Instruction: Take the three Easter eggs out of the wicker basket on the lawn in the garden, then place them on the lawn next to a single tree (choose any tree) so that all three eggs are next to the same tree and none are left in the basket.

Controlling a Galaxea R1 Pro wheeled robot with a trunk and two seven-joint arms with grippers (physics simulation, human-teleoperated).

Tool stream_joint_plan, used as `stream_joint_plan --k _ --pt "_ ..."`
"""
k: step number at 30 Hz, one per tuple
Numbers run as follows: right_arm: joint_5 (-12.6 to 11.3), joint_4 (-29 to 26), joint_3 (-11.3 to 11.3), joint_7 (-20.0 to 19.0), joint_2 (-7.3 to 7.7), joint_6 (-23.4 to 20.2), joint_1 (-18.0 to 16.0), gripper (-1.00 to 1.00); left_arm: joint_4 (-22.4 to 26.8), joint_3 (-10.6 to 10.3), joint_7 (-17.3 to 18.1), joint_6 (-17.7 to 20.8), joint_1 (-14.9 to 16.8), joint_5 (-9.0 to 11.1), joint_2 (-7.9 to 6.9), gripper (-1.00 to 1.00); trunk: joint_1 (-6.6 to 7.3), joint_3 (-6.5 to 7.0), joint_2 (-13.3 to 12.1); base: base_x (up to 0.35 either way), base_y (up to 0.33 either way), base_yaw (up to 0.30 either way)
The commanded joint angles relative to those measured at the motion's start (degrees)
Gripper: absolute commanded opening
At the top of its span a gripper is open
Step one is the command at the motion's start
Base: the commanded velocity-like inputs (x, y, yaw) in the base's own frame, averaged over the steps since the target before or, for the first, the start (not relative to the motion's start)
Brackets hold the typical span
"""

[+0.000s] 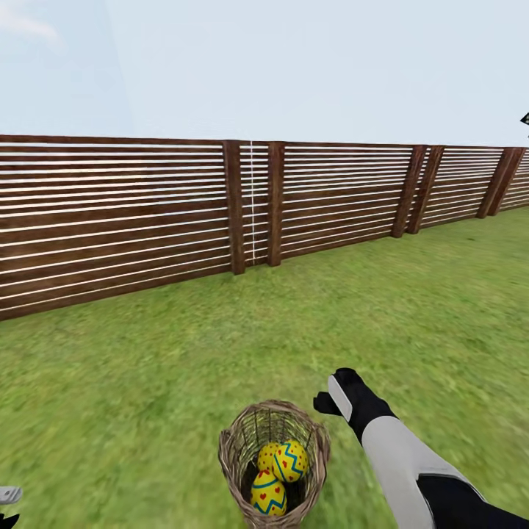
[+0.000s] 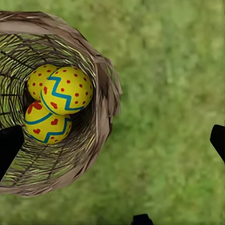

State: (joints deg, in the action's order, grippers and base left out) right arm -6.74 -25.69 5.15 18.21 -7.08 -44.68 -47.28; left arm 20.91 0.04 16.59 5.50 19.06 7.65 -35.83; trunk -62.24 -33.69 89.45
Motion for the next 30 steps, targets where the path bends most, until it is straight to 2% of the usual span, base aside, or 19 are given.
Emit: stream_joint_plan --k 1,10,30 --pt "-0.63 -0.08 0.22 0.52 -0.08 -0.07 -0.06 1.0 0.09 0.02 0.23 0.55 0.01 0.6 -0.02 1.0 -0.22 -0.25 0.45 0.0 0.0 0.0" --pt "-0.77 -0.01 0.12 0.52 -0.31 -0.06 -1.47 1.0 0.09 -0.01 0.37 0.65 0.01 0.77 -0.11 1.0 -2.2 -1.86 4.06 0.0 0.0 0.0" --pt "-0.73 0.15 -0.29 0.52 -0.56 -0.06 -1.59 1.0 -0.1 -0.04 0.29 0.46 -0.01 0.67 -0.16 1.0 -6.59 -5.45 12.08 0.0 0.0 0.0"
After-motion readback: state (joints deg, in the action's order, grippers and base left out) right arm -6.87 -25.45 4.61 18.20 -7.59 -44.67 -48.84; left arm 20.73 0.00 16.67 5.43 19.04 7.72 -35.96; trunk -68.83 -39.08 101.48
